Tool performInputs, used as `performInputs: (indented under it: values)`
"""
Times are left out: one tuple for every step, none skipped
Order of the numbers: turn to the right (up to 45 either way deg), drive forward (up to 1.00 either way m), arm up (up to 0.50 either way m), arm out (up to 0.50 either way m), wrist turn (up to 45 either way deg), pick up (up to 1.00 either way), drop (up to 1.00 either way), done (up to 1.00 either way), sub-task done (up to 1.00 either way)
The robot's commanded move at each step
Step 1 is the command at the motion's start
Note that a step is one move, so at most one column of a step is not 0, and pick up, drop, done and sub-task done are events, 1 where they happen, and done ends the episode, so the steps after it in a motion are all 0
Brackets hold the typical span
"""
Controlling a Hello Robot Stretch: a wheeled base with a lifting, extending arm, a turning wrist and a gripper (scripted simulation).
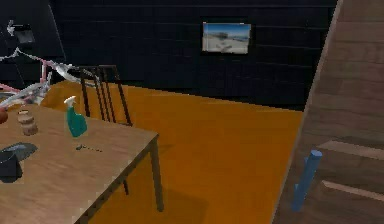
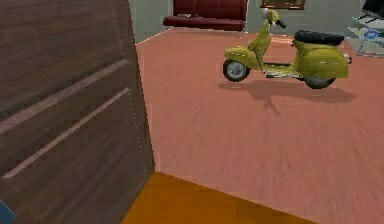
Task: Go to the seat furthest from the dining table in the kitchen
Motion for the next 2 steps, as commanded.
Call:
performInputs:
  values:
    - [0.0, 0.45, 0.00, 0.00, 0.0, 0.00, 0.00, 0.00, 0.00]
    - [21.0, 0.00, 0.00, 0.00, 0.0, 0.00, 0.00, 0.00, 0.00]
